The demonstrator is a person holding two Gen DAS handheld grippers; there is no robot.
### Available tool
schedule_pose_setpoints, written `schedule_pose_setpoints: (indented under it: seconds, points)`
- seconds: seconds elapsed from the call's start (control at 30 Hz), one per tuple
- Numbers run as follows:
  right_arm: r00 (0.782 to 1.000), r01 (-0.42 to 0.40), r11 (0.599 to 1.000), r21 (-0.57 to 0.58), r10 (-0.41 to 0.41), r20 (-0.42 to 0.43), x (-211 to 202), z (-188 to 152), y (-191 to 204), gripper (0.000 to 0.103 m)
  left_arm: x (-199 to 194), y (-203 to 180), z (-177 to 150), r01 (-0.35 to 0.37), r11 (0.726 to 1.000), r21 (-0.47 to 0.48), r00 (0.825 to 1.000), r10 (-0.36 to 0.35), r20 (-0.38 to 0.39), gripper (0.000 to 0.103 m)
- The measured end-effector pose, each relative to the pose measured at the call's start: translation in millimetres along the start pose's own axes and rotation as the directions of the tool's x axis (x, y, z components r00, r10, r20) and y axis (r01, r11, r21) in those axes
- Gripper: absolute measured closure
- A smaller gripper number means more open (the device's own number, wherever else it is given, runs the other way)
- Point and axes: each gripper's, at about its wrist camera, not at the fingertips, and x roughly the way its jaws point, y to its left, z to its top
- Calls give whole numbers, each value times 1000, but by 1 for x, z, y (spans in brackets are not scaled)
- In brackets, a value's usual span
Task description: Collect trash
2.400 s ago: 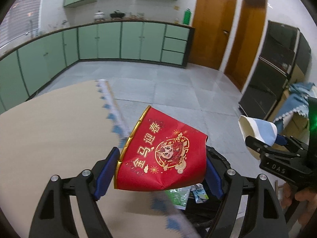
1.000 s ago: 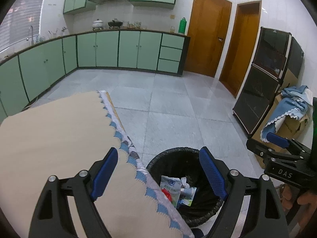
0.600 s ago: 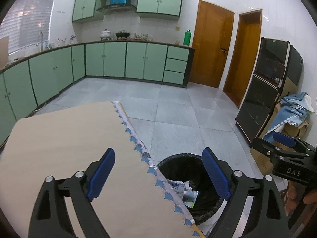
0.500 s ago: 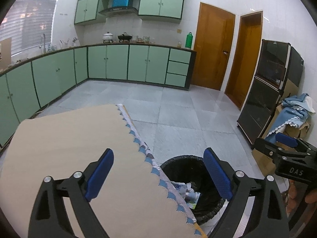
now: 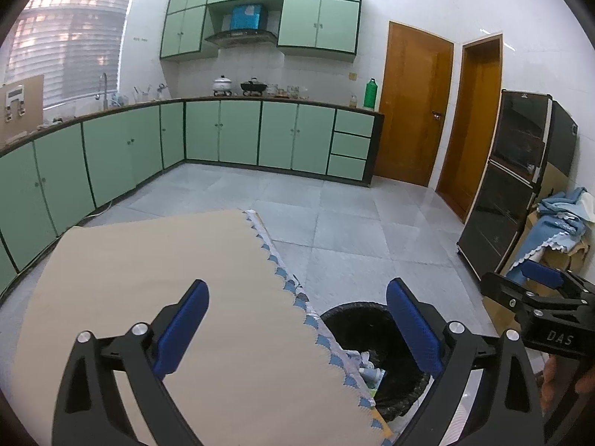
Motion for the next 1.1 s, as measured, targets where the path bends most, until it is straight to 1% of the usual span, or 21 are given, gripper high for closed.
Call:
schedule_pose_setpoints:
  seconds: [0.1, 0.3, 0.73, 1.1]
  points:
    - [1000, -13, 1000, 0, 13, 14, -6, -1, 4, 5, -7, 1, -2, -17, 1000, 3, 1000, 17, 16, 9]
    - [999, -27, 1000, -1, 28, 32, -13, -2, 6, 5, -15, 1, -3, -27, 1000, 10, 999, 27, 28, 9]
    - [997, -39, 999, -23, 40, 64, -29, -3, 11, 5, -37, 1, -1, -53, 998, 21, 996, 51, 77, 9]
    - [994, -46, 999, -22, 48, 94, -39, -2, 13, 5, -47, 1, 1, -66, 997, 26, 992, 63, 106, 9]
